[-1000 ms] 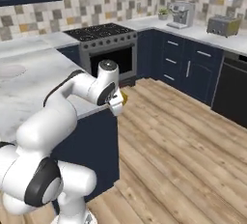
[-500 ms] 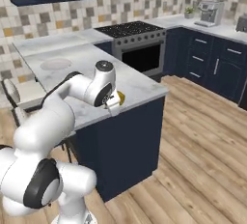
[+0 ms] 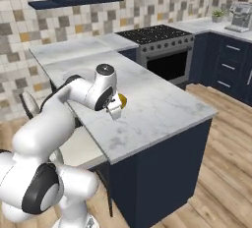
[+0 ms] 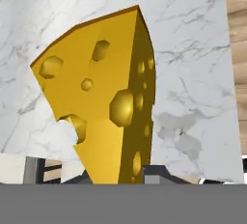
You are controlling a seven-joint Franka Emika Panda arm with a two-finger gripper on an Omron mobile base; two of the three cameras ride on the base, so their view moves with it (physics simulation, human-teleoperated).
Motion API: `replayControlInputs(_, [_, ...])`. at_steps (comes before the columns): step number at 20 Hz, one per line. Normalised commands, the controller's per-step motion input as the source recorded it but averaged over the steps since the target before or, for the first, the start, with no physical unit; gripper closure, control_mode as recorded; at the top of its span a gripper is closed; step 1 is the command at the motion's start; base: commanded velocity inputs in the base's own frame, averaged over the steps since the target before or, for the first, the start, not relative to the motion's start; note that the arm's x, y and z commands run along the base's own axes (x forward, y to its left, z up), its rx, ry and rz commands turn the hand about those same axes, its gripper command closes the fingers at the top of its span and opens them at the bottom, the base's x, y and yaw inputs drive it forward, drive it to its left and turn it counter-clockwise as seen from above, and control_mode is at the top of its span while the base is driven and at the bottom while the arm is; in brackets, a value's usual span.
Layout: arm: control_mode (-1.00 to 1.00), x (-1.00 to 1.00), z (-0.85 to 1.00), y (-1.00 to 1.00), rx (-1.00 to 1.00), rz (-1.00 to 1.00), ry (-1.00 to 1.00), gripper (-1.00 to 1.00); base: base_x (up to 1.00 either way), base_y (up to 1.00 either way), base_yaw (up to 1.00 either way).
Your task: Take the cheese, fish, and garlic from the fridge and place them on the plate on the dining counter to create an appetizer plate.
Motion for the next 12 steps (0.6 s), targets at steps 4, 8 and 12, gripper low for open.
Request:
replayControlInputs(4, [1.00, 0.00, 0.00, 0.00, 0.00, 0.00, 0.00, 1.00, 0.01, 0.97, 0.00])
replayControlInputs(8, [1.00, 0.00, 0.00, 0.00, 0.00, 0.00, 0.00, 1.00, 0.00, 0.98, -0.06])
replayControlInputs(12, [1.00, 0.00, 0.00, 0.00, 0.00, 0.00, 0.00, 1.00, 0.04, 1.00, -0.11])
